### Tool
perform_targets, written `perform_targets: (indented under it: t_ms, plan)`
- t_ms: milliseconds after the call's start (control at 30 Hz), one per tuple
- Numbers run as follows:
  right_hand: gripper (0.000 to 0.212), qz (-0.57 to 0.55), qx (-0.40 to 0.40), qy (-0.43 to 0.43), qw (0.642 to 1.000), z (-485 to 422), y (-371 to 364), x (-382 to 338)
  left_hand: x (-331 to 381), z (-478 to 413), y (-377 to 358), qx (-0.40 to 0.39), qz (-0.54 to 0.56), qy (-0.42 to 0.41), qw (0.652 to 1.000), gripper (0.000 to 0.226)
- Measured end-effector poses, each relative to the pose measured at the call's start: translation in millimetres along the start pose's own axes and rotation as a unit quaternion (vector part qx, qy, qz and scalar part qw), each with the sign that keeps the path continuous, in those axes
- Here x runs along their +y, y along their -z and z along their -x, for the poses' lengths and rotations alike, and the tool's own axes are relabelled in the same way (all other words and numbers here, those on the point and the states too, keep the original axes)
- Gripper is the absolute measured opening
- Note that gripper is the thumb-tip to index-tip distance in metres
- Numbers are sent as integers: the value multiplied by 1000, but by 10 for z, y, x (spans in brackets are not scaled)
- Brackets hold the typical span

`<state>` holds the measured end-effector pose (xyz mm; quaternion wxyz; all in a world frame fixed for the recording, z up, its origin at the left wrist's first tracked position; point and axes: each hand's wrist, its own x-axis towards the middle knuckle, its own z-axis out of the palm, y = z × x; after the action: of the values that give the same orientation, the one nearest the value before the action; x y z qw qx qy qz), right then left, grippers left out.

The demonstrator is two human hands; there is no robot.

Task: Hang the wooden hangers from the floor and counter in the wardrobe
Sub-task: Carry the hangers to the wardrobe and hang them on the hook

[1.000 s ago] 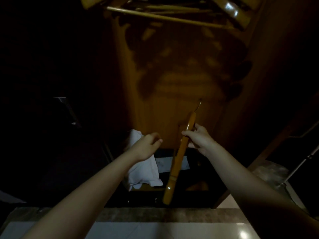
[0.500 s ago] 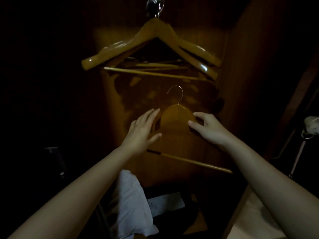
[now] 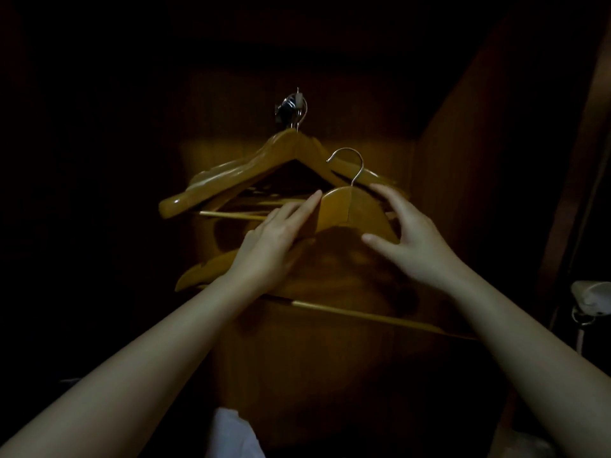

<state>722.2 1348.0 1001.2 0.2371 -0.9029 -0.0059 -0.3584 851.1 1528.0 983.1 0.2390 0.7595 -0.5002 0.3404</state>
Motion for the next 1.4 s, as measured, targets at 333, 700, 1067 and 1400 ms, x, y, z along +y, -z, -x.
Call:
perform_targets:
  t_ms: [333, 700, 1067, 1400]
  plan:
    - [76, 45, 37, 85, 995, -1126, 175, 165, -317, -1046, 178, 9, -75, 33, 997, 71]
    - [76, -11, -43, 82, 996, -2098, -35, 301, -830, -1610, 178, -37, -150, 144, 977, 69]
    - [80, -17, -57, 83, 995, -2089, -360, 417, -875, -1342, -113, 12, -196, 181, 964, 70]
    - [79, 112, 5, 61, 992, -1960, -506, 383, -855, -1274, -279, -27, -170, 255, 952, 60]
